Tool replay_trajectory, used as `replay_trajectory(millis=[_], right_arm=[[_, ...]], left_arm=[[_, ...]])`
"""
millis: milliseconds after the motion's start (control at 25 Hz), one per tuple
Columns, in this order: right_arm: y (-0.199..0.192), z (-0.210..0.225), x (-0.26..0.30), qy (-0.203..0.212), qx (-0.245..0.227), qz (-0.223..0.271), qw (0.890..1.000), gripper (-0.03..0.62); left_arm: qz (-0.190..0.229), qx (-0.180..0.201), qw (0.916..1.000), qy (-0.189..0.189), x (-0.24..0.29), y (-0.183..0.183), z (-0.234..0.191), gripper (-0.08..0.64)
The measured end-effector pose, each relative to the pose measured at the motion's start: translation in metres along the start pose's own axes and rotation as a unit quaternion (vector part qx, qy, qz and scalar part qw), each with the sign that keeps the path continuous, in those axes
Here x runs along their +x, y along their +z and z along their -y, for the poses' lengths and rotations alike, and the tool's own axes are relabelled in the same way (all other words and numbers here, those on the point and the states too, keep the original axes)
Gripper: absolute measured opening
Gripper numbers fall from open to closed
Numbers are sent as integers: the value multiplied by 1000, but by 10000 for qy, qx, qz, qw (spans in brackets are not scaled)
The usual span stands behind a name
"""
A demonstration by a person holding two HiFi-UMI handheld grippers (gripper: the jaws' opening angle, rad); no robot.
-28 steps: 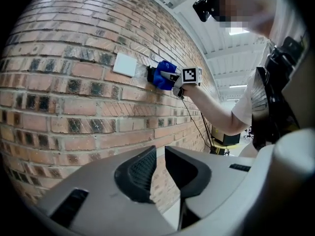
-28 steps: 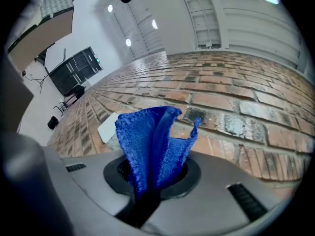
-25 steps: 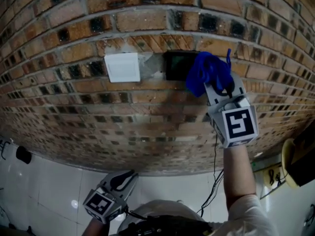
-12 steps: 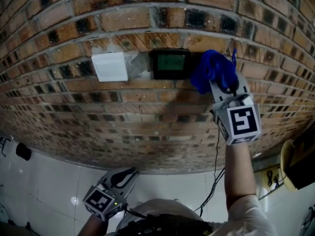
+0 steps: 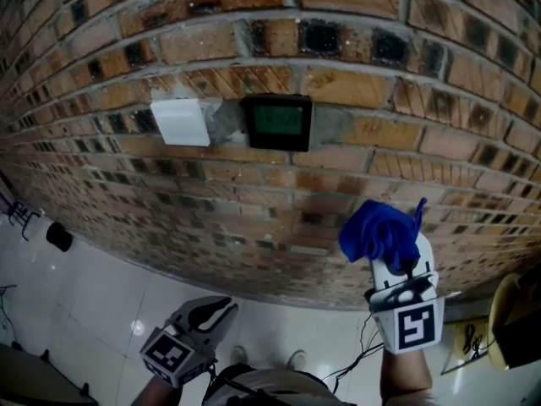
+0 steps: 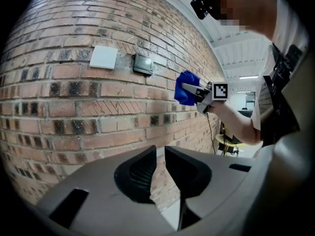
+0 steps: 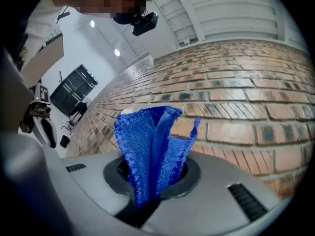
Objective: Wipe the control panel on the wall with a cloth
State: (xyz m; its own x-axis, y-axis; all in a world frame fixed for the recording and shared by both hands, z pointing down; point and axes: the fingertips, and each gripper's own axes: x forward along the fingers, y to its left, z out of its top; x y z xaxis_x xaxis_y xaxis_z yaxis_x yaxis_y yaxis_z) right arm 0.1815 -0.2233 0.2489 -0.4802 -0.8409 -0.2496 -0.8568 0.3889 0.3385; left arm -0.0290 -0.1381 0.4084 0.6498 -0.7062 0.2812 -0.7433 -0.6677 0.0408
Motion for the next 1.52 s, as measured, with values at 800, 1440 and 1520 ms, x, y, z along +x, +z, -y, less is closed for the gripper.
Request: replay_trajectory(millis=[800, 1440, 1520], right_arm=[[-3, -111, -267, 364, 585, -1072, 9918, 89], [85, -181, -368, 578, 403, -988, 9926, 87], [88, -182, -373, 551, 341, -995, 9929, 87]], left_arm=[[487, 39, 9985, 239, -119, -25, 113, 51], [491, -81, 9979, 410, -244, -67, 168, 51], [513, -36, 9980, 373, -246, -65, 170, 51]])
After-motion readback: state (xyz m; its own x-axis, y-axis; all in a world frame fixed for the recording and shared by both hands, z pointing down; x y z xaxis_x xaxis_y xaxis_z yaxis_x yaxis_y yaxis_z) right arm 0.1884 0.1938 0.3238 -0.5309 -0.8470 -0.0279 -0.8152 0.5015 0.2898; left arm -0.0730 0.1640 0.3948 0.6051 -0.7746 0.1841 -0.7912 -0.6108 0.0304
